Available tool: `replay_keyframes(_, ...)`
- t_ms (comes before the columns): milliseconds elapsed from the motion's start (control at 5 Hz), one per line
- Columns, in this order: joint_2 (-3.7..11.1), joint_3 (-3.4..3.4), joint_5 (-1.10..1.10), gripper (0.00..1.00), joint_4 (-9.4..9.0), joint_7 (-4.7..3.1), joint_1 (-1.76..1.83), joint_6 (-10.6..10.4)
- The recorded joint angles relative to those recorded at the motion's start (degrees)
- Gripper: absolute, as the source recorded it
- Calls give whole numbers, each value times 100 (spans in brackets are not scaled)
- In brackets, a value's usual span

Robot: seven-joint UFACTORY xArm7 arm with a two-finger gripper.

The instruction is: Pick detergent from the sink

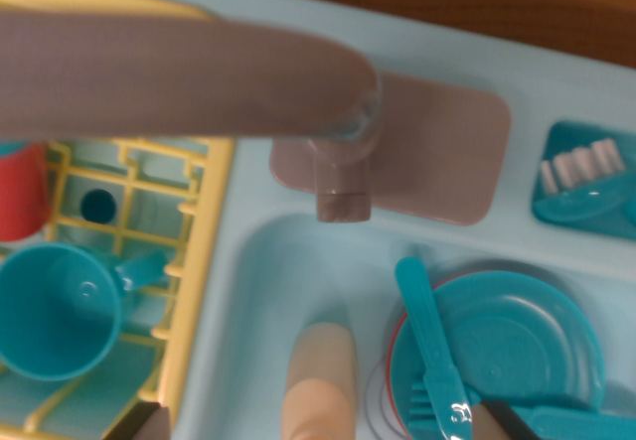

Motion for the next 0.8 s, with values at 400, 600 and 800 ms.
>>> replay_keyframes(400,60,-23,20,0,-221,-149,-19,-259)
replay_keyframes(600,120,-46,40,0,-445,-301,-38,-522)
replay_keyframes(800,120,-46,40,0,-445,-301,-38,-522)
